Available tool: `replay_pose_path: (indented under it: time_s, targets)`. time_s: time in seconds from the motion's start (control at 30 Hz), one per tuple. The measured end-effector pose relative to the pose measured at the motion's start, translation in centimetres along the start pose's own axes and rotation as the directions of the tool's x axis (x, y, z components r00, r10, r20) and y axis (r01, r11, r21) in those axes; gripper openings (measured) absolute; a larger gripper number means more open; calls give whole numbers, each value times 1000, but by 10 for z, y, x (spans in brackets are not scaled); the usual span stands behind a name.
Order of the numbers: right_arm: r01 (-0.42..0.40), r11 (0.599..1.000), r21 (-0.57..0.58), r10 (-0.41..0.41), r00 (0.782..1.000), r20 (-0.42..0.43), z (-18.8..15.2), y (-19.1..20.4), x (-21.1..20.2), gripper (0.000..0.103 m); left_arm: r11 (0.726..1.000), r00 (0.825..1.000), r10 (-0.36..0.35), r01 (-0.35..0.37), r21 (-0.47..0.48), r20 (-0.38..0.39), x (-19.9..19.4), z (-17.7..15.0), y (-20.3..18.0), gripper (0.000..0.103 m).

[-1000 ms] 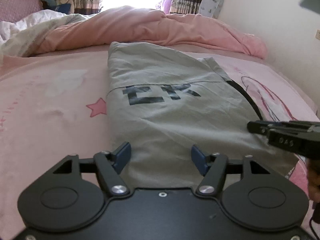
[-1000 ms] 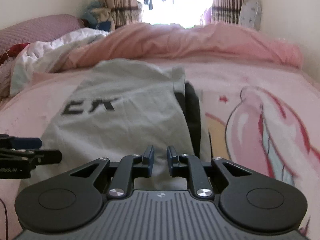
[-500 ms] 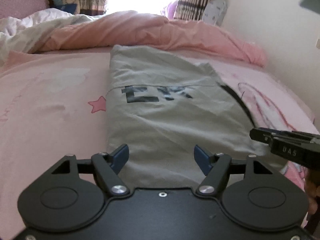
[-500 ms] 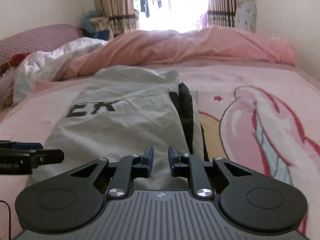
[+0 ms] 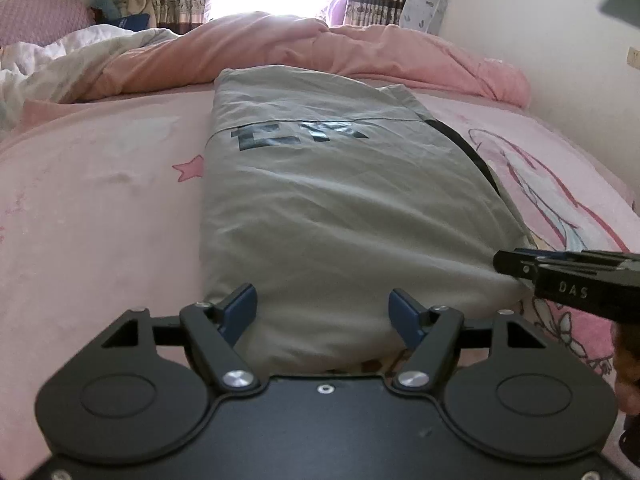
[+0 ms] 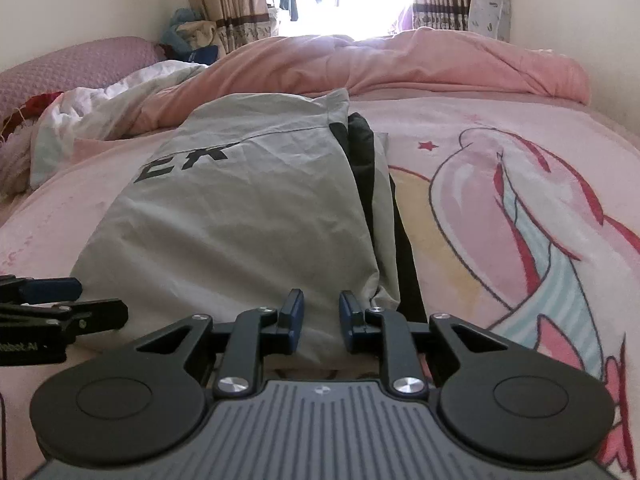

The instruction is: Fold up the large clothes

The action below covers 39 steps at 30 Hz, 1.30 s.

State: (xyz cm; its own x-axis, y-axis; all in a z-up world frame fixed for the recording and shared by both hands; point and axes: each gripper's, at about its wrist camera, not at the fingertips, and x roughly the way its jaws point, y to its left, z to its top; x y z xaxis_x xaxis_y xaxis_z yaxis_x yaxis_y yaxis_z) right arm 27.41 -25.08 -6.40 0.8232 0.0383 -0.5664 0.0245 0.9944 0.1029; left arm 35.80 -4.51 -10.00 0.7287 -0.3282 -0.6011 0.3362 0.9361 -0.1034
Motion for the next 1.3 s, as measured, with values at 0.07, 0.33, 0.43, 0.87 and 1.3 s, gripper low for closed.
replay_pose_path:
  time_s: [0.07, 0.33, 0.43, 0.87, 1.3]
  targets:
    - [5, 1000, -3, -5, 1000, 4, -2, 1, 0, 24, 1000, 1000, -6, 5, 8, 16, -1, -4, 1, 71]
    - [21, 1000, -16, -21, 1000, 3, -1, 6, -1, 25, 1000, 1000, -17, 17, 2, 26, -5, -4, 3, 75]
    - [27, 1000, -16, -27, 1000, 2, -1, 7, -1, 25, 1000, 999, -16, 15, 10, 34, -6, -6, 1, 76]
    - [48, 999, 15, -49, 998, 40, 43, 2, 23, 33, 998, 998, 41, -38, -57, 45, 16, 44, 16, 82]
    - [61, 998, 0, -61, 997, 44, 33, 3, 34, 33, 993, 993, 106, -108, 44, 44, 37, 32, 2, 90]
